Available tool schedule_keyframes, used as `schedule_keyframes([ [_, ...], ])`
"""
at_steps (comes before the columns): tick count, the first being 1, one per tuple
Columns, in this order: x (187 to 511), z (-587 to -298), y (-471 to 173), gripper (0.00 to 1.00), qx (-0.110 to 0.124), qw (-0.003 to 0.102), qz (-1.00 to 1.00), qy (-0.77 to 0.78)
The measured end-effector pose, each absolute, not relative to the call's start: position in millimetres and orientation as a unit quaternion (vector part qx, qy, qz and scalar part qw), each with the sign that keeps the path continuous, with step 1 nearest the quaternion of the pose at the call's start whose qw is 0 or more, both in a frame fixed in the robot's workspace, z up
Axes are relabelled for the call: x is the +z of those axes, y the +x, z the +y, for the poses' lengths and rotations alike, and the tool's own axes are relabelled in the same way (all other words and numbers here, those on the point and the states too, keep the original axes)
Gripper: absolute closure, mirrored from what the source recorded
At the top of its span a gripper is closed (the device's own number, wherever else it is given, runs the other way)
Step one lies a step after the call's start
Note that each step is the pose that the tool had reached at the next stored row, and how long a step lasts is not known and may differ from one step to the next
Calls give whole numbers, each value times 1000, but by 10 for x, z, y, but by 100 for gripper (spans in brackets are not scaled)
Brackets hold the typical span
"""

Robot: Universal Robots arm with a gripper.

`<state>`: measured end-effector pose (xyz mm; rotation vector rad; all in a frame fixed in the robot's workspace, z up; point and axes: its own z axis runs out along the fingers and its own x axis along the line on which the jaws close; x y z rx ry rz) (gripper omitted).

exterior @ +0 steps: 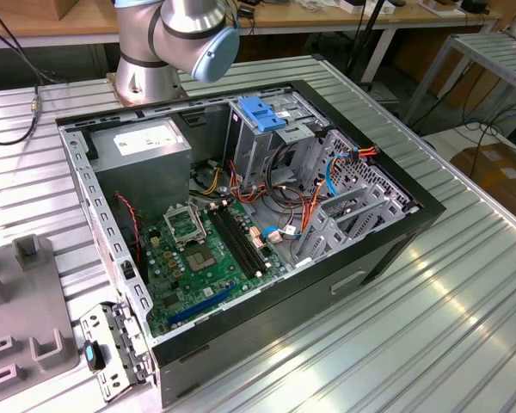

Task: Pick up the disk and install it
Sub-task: 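Pick up the disk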

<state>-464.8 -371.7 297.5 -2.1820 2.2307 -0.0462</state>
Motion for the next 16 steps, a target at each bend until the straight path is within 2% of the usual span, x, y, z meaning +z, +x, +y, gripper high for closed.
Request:
schedule_keyframes([
  [16, 2975, -3717, -4648, 63, -15, 11, 707, -707],
])
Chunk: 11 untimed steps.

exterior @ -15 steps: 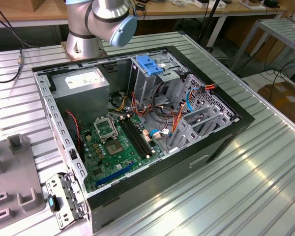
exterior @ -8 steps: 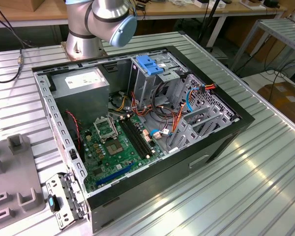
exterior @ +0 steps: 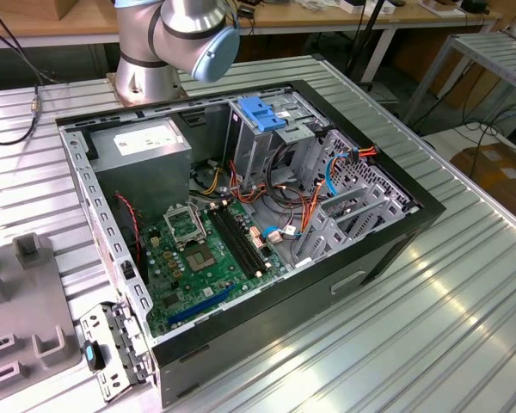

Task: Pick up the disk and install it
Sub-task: 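Pick up the disk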

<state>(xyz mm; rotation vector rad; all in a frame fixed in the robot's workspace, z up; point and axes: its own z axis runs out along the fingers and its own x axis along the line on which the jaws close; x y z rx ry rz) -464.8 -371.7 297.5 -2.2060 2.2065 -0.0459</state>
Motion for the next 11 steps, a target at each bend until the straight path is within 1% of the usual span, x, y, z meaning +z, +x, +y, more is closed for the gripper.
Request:
schedule_keyframes([
  [11, 2973, -3717, -4648, 63, -15, 10, 711, -703],
])
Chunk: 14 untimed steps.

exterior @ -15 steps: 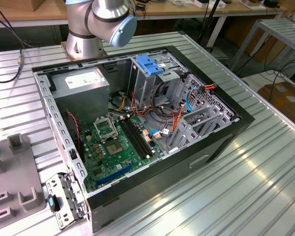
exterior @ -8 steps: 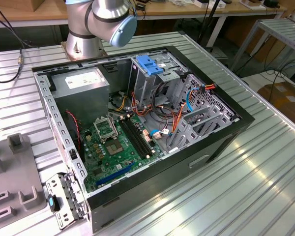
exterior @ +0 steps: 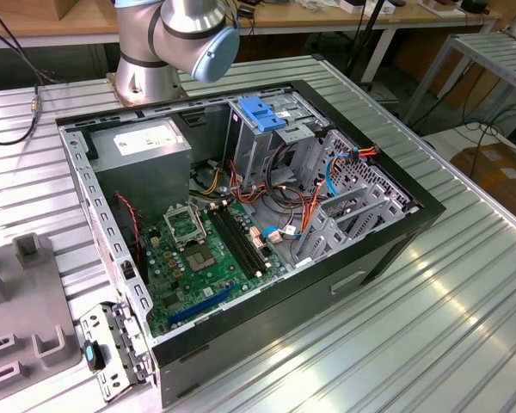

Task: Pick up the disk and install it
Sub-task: 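Pick up the disk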

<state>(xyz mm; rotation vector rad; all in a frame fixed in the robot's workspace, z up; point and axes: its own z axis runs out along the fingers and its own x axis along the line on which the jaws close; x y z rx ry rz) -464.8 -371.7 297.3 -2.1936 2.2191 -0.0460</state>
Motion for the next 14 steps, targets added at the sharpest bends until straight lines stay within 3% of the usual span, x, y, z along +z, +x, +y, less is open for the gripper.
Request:
schedule_keyframes([
  [14, 3018, -3717, -4648, 63, -15, 11, 711, -703],
])
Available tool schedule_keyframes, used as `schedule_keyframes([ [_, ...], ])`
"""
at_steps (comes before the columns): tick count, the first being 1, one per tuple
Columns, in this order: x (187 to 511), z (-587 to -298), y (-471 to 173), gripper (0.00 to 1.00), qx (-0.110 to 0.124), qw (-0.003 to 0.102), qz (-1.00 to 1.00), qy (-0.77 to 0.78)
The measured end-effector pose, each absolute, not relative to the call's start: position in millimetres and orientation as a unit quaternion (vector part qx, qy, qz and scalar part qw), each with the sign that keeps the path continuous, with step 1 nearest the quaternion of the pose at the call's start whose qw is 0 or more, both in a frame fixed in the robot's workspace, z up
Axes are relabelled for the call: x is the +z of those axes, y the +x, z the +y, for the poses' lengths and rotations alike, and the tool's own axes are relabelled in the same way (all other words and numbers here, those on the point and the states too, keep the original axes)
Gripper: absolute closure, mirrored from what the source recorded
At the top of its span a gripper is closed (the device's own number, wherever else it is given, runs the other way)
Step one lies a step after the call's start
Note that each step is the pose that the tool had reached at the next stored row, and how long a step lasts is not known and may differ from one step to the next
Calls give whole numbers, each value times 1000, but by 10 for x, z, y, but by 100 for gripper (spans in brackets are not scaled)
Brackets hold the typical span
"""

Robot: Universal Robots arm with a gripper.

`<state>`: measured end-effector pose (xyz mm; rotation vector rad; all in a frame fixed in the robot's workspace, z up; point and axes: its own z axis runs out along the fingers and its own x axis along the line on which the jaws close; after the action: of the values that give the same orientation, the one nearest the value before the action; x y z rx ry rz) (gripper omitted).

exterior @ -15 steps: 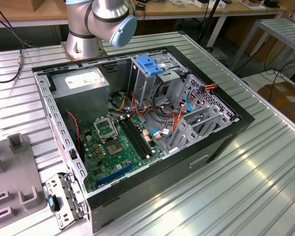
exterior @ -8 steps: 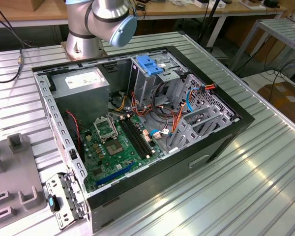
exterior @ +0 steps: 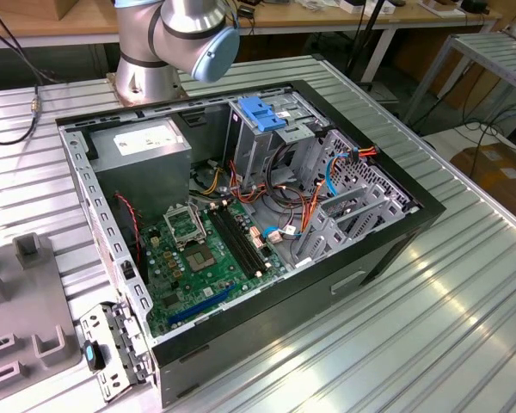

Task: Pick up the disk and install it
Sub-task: 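Pick up the disk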

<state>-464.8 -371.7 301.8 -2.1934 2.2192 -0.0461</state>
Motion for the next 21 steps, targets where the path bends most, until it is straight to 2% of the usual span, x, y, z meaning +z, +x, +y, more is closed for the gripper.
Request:
schedule_keyframes([
  [21, 3677, -3717, -4648, 63, -15, 11, 711, -703],
])
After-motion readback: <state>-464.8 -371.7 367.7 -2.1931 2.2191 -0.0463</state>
